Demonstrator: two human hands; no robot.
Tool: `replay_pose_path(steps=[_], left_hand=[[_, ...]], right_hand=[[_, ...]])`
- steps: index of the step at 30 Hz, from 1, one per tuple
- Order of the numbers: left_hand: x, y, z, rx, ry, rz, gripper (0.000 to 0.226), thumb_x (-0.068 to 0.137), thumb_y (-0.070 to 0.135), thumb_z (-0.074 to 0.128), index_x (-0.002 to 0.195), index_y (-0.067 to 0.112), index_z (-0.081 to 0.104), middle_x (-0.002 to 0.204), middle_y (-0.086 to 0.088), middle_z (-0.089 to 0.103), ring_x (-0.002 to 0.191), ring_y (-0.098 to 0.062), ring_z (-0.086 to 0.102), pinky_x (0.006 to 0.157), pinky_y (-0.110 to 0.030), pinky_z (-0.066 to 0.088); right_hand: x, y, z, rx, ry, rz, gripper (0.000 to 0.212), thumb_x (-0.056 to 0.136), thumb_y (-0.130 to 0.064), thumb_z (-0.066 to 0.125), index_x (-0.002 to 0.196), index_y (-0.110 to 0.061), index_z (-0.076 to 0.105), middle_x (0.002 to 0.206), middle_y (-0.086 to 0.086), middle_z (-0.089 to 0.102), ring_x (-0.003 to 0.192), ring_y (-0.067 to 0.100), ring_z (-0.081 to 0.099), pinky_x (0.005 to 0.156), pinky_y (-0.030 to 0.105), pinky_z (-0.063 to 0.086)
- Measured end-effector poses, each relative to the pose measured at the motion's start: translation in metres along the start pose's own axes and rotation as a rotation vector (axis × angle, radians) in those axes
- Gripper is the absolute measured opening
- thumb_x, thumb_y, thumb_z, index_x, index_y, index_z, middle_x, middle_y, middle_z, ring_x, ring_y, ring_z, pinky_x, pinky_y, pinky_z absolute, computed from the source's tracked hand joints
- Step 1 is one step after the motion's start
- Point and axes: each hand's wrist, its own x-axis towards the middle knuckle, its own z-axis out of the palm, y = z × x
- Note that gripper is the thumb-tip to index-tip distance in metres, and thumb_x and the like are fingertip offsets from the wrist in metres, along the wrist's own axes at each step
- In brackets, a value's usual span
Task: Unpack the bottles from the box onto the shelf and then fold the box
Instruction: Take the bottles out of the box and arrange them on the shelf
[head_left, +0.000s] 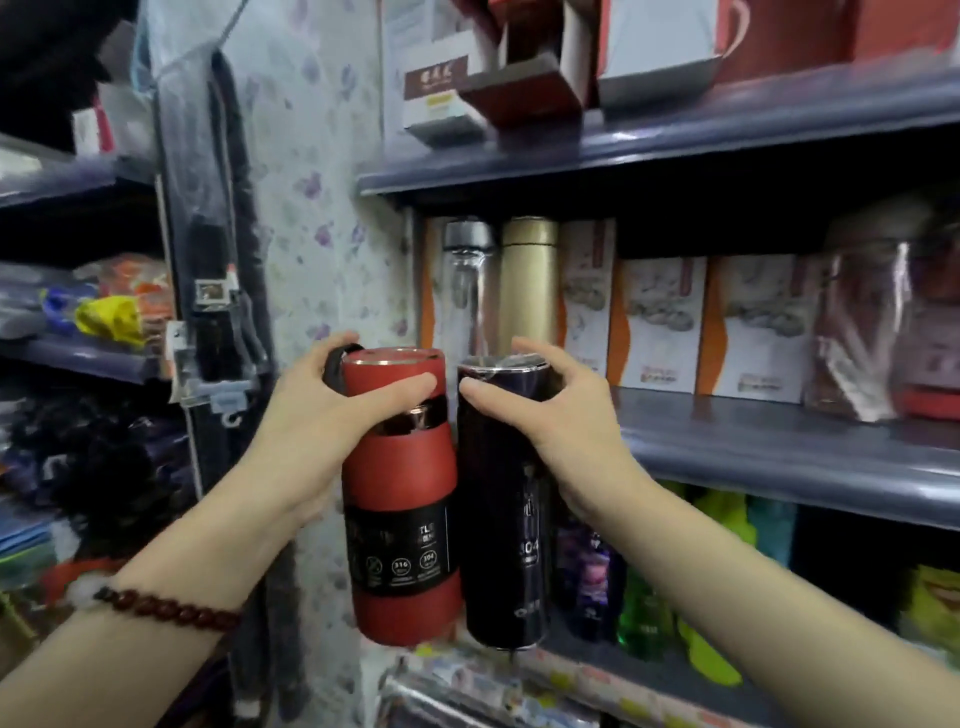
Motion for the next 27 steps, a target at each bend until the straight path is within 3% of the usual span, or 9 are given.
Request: replay_pose_path(steps=[4,9,12,14,18,24,27], left_hand=[[0.033,0.031,0.045,-0.064,-0.136,0.143,0.11,0.027,0.045,0.086,0.13,0.029,0.05,0.114,0.007,0.066,0.098,-0.008,0.068,0.082,-0.028,0.052],[0.051,0.082,0.101,-0.091,-0.192,0.471,0.111,0.032,0.05,0.087,0.134,0.028,0.05,0.124,0.013,0.061,0.106,0.006,0.061,0.092,-0.017,0.048],[0.046,0.095,0.128,-0.074,-0.201,0.638,0.104,0.045,0.045,0.091,0.137,0.032,0.044,0.127,0.018,0.057,0.112,0.007,0.056,0.095,-0.013,0.045],[0.041,0.094,0.146,-0.082,-0.197,0.712,0.099,0.051,0.039,0.09,0.137,0.034,0.041,0.124,0.023,0.055,0.114,0.009,0.053,0.097,-0.011,0.042],[0.037,0.074,0.177,-0.099,-0.185,0.726,0.095,0.054,0.038,0.089,0.136,0.037,0.04,0.127,0.021,0.053,0.119,0.006,0.05,0.1,-0.011,0.039],[0.049,0.038,0.204,-0.116,-0.21,0.623,0.086,0.053,0.036,0.089,0.128,0.039,0.046,0.122,0.022,0.055,0.115,0.004,0.052,0.093,-0.009,0.043],[0.063,0.033,0.214,-0.125,-0.211,0.544,0.084,0.052,0.035,0.089,0.125,0.04,0.048,0.113,0.027,0.055,0.105,0.016,0.051,0.085,-0.002,0.042]], right_hand=[[0.024,-0.037,-0.036,-0.053,0.153,-0.113,0.075,0.056,-0.036,0.09,0.123,-0.024,0.06,0.114,-0.007,0.066,0.103,0.008,0.065,0.094,0.034,0.054],[0.039,-0.085,-0.076,-0.094,0.407,-0.383,0.067,0.058,-0.029,0.09,0.119,-0.018,0.063,0.106,-0.005,0.071,0.096,0.004,0.068,0.085,0.024,0.053],[0.036,-0.098,-0.096,-0.179,0.543,-0.538,0.065,0.062,-0.032,0.088,0.119,-0.021,0.061,0.107,-0.008,0.068,0.099,0.003,0.066,0.09,0.028,0.053],[0.034,-0.098,-0.109,-0.211,0.591,-0.624,0.061,0.066,-0.026,0.086,0.12,-0.019,0.058,0.106,-0.012,0.065,0.098,-0.001,0.064,0.087,0.021,0.052],[0.039,-0.083,-0.129,-0.272,0.669,-0.682,0.061,0.068,-0.017,0.085,0.121,-0.014,0.055,0.107,-0.014,0.061,0.099,-0.005,0.061,0.086,0.012,0.046],[0.047,-0.061,-0.143,-0.332,0.664,-0.564,0.064,0.067,-0.026,0.085,0.123,-0.025,0.053,0.11,-0.016,0.061,0.103,-0.004,0.059,0.087,0.011,0.046],[0.061,-0.064,-0.147,-0.344,0.651,-0.475,0.068,0.067,-0.033,0.084,0.126,-0.03,0.051,0.107,-0.02,0.06,0.101,-0.006,0.059,0.085,0.012,0.047]])
